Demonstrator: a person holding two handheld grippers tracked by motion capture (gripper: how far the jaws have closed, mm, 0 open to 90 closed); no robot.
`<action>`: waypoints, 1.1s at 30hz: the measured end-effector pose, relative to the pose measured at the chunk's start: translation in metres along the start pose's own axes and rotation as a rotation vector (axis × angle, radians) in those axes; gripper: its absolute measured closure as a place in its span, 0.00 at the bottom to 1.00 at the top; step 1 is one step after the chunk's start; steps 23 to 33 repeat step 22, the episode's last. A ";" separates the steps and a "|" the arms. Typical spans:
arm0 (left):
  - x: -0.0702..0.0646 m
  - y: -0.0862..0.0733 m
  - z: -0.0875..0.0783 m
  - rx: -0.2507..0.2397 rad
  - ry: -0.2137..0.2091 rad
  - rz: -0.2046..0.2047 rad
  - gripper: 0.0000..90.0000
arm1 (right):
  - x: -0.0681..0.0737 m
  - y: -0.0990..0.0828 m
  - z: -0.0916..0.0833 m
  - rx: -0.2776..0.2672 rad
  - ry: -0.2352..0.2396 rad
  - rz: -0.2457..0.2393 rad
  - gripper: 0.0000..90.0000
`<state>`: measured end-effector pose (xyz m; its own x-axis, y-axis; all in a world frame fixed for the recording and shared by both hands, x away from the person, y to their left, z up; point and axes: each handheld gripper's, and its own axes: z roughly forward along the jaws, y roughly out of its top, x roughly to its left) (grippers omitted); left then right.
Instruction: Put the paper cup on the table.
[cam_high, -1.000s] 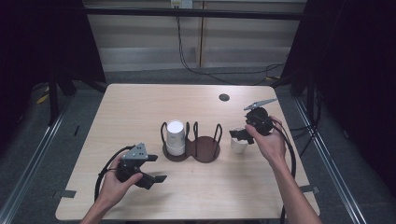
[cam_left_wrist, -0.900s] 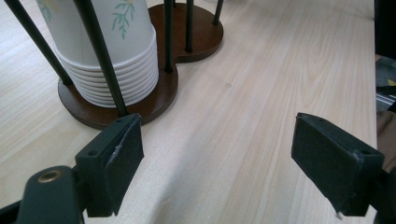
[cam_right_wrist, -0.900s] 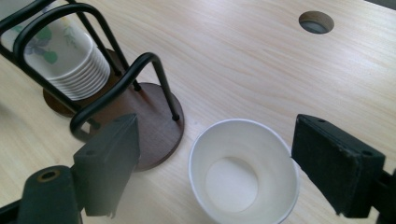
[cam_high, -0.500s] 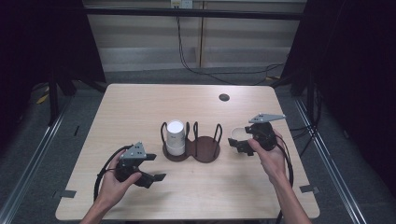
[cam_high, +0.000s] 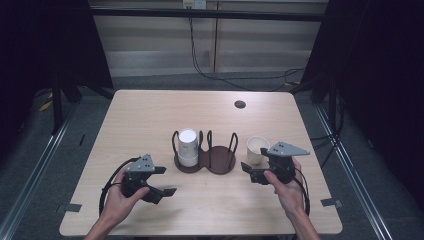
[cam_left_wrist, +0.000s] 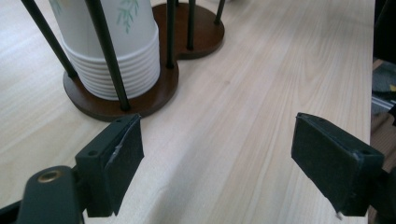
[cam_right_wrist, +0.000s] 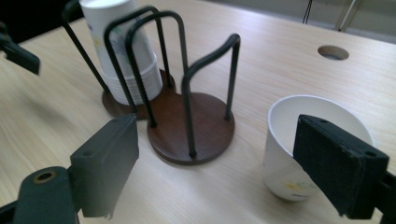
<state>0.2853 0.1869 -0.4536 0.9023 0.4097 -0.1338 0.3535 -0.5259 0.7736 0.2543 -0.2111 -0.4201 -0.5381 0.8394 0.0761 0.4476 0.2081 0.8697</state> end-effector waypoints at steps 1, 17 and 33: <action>0.000 -0.001 0.000 -0.004 0.001 -0.006 0.19 | 0.003 -0.002 0.000 -0.007 0.011 0.004 0.15; -0.004 -0.014 0.006 -0.056 -0.001 -0.068 0.19 | 0.037 -0.038 0.011 -0.031 0.102 -0.008 0.18; -0.006 -0.016 0.008 -0.058 0.023 -0.060 0.19 | 0.032 -0.043 0.019 -0.002 0.103 -0.010 0.17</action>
